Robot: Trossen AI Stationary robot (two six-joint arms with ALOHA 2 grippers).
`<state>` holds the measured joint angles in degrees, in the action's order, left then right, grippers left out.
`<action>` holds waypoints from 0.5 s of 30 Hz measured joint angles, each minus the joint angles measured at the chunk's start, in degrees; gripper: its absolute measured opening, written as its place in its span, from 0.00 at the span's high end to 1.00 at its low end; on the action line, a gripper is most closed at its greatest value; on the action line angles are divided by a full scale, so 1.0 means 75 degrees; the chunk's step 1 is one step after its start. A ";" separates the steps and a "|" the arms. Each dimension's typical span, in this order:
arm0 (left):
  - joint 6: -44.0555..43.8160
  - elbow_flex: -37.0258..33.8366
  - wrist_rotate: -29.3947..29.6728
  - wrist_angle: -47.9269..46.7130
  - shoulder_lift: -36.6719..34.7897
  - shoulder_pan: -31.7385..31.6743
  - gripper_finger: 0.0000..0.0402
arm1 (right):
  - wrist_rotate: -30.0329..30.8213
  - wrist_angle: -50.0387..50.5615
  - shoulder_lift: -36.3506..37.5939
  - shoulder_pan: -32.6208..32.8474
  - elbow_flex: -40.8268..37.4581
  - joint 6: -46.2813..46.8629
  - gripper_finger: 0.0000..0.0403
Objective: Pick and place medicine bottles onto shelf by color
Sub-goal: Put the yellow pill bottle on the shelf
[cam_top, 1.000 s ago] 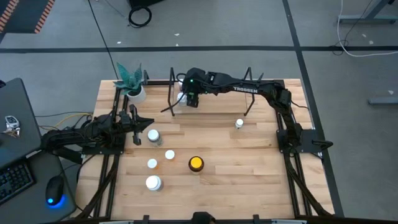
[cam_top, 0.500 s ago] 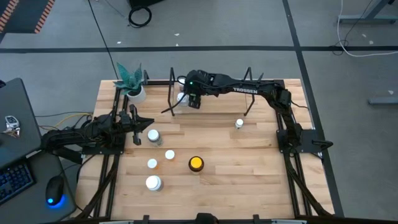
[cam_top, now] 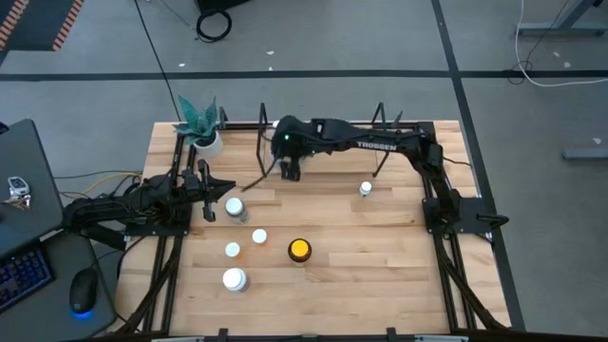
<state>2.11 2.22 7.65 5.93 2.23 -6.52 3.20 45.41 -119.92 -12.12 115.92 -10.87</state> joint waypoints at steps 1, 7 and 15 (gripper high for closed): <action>-0.0003 0.0000 0.0002 0.0000 0.0000 0.0001 0.92 | -0.0357 0.0065 0.0000 0.0127 0.0060 0.0071 0.28; -0.0002 0.0000 0.0001 0.0000 -0.0001 0.0001 0.94 | -0.1498 0.0345 0.0000 0.1077 0.0093 0.0283 0.28; 0.0000 0.0000 -0.0001 0.0000 0.0001 -0.0001 0.91 | -0.1487 0.1023 0.0000 0.2177 0.0061 0.0734 0.27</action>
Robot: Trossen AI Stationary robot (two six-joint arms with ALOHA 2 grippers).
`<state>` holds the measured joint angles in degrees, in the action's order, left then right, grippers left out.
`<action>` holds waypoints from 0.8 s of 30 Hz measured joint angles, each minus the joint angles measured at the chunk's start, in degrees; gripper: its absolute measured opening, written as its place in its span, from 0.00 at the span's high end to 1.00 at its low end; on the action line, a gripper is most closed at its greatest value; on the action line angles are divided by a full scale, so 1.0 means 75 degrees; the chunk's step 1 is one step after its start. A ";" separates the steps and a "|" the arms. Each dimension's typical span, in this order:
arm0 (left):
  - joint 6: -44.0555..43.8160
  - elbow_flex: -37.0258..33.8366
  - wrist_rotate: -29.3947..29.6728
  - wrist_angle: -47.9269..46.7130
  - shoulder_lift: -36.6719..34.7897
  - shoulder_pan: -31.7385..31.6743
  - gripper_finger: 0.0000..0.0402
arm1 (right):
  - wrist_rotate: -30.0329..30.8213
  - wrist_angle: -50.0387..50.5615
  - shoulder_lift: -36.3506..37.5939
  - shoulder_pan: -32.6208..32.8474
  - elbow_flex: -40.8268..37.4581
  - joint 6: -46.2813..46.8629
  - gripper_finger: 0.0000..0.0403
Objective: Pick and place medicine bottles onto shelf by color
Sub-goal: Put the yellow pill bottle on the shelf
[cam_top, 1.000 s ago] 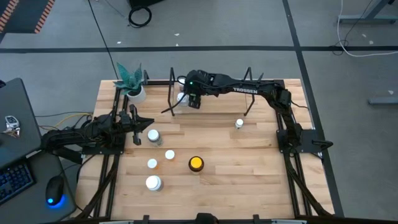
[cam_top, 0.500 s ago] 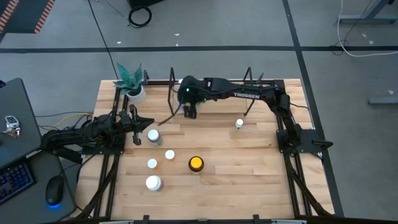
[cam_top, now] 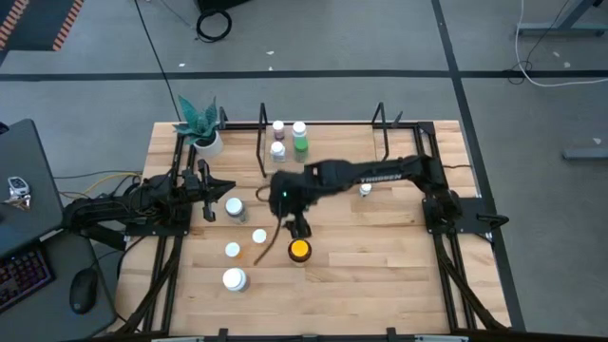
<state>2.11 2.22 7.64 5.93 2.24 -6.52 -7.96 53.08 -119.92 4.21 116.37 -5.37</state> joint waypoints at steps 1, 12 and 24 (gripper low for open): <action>0.0000 0.0000 0.0001 0.0001 -0.0001 0.0000 0.91 | 0.0065 -0.0005 0.0000 0.0099 -0.0069 0.0095 0.26; -0.0003 0.0000 0.0003 0.0000 0.0000 0.0000 0.94 | 0.0116 -0.0500 0.0006 0.0925 -0.0703 0.0721 0.07; 0.0000 0.0000 0.0003 0.0000 -0.0002 0.0000 0.92 | 0.0356 -0.0665 0.0003 0.1295 -0.1332 0.0601 0.03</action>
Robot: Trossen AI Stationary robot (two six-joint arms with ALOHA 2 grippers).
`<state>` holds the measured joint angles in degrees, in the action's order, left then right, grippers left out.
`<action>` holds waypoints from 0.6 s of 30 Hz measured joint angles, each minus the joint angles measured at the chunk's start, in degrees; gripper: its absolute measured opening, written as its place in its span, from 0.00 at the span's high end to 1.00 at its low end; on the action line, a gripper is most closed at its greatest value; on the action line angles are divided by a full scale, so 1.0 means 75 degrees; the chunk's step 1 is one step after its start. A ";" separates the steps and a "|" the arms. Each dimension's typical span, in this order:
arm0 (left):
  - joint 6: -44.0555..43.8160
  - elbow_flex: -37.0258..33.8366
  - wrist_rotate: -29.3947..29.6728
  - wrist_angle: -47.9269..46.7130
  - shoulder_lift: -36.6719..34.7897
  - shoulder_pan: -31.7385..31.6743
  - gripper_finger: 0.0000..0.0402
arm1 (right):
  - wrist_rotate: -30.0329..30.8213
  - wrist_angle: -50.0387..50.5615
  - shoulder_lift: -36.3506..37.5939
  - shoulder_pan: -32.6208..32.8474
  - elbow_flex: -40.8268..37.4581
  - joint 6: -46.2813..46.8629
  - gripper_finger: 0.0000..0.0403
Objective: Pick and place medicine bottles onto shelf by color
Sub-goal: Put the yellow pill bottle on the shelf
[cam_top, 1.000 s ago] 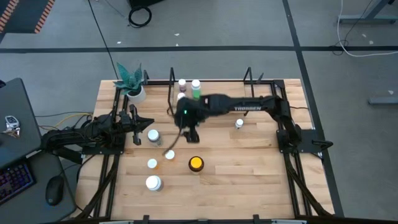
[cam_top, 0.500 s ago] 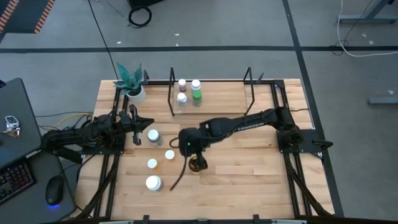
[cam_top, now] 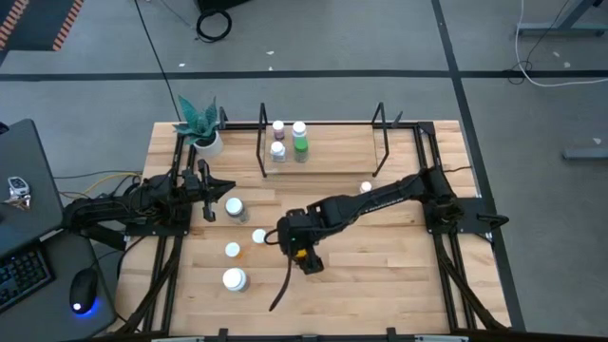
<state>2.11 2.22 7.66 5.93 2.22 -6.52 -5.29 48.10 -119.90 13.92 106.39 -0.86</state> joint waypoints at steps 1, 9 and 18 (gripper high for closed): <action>-0.0002 0.0000 0.0000 0.0000 0.0000 0.0000 0.92 | 0.0079 -0.0001 0.0000 0.0030 -0.0025 -0.0041 0.04; 0.0000 0.0000 -0.0001 0.0000 0.0002 0.0001 0.93 | 0.0529 0.0017 0.0000 0.0036 -0.0157 -0.0160 0.11; 0.0000 0.0000 0.0000 0.0000 -0.0001 0.0000 0.91 | 0.0525 0.0190 0.0000 0.0027 -0.0146 -0.0207 0.29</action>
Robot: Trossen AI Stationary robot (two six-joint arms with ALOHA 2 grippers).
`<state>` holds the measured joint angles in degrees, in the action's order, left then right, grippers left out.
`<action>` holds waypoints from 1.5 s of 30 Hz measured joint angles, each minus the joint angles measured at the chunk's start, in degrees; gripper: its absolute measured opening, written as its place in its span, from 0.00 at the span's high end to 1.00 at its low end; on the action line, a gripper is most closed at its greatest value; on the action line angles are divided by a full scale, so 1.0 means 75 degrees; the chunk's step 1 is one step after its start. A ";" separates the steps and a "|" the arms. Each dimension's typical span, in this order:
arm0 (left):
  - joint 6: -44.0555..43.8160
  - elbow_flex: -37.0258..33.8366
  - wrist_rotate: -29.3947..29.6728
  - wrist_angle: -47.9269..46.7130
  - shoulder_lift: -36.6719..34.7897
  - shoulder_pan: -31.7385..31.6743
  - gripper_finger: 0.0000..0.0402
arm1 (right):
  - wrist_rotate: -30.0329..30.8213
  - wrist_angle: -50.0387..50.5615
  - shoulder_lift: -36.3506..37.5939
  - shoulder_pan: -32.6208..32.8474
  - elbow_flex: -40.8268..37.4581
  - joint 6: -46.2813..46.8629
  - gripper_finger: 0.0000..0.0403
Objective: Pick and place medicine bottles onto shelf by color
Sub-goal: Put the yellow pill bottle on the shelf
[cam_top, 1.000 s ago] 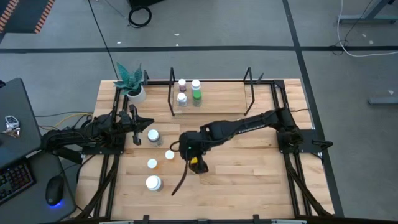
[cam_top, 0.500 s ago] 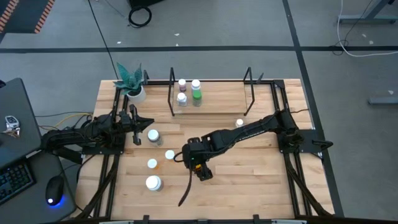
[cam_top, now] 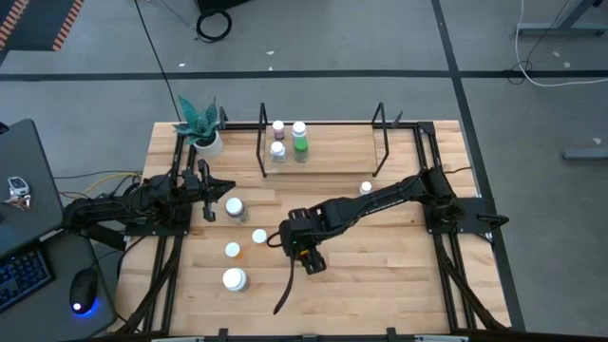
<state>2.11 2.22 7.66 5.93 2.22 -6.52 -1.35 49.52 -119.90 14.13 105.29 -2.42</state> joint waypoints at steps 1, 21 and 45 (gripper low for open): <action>-0.0003 0.0000 0.0000 0.0000 0.0003 0.0003 0.92 | 0.0000 -0.0003 0.0003 -0.0002 0.0003 -0.0002 0.32; 0.0000 0.0000 -0.0003 0.0001 0.0002 0.0000 0.92 | 0.0059 0.0799 0.0473 -0.0630 0.0068 0.0091 0.43; 0.0000 0.0000 -0.0003 0.0000 0.0001 0.0001 0.93 | 0.0636 0.2003 0.2017 -0.3252 0.0077 -0.0627 0.42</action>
<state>2.11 2.22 7.64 5.93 2.23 -6.52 3.42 64.55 -104.77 -10.26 105.86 -7.12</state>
